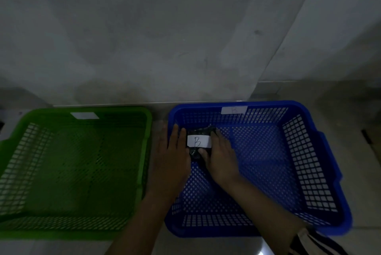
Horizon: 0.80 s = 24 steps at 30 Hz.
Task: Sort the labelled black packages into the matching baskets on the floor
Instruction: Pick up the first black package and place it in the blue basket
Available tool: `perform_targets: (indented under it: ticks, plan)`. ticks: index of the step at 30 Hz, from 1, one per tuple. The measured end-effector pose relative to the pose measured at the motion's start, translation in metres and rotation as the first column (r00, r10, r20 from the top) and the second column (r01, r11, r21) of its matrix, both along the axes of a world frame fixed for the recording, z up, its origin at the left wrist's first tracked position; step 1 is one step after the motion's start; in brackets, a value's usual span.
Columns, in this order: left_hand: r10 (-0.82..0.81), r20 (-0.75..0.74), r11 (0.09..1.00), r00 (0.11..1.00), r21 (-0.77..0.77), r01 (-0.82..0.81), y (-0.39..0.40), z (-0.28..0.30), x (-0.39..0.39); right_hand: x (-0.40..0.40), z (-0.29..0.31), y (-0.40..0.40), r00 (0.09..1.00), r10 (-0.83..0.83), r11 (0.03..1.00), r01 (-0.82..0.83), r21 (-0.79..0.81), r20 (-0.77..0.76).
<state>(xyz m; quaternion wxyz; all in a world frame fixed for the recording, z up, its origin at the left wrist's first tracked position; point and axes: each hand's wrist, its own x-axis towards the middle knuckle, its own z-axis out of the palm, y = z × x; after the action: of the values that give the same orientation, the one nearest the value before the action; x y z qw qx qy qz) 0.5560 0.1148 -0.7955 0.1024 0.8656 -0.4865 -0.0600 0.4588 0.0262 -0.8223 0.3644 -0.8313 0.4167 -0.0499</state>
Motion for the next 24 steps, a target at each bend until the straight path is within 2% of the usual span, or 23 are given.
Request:
perform_targets:
  ticks: [4,11,15,18,24]
  plan:
    - [0.001,-0.025,1.0,1.0,-0.025,-0.002,0.001,0.003,0.0,0.005,0.0,0.001,0.992,0.128,0.99,-0.126,-0.069,0.015]
    - [-0.025,-0.035,1.0,0.999,-0.008,0.025,0.001,0.008,0.0,0.008,0.004,-0.007,0.966,0.229,0.973,-0.232,-0.01,-0.122]
    - [-0.04,-0.014,0.999,0.999,-0.012,0.04,0.002,0.011,0.0,0.005,0.017,-0.015,0.973,0.225,0.971,-0.22,0.094,-0.047]
    - [-0.037,0.033,0.996,0.999,0.081,0.035,0.002,0.012,0.0,-0.004,0.021,-0.017,0.982,0.188,0.98,-0.188,0.061,-0.002]
    - [-0.045,0.033,0.969,0.998,0.245,0.036,0.006,0.063,-0.003,-0.033,0.074,-0.025,0.953,0.204,0.979,-0.193,0.068,-0.223]
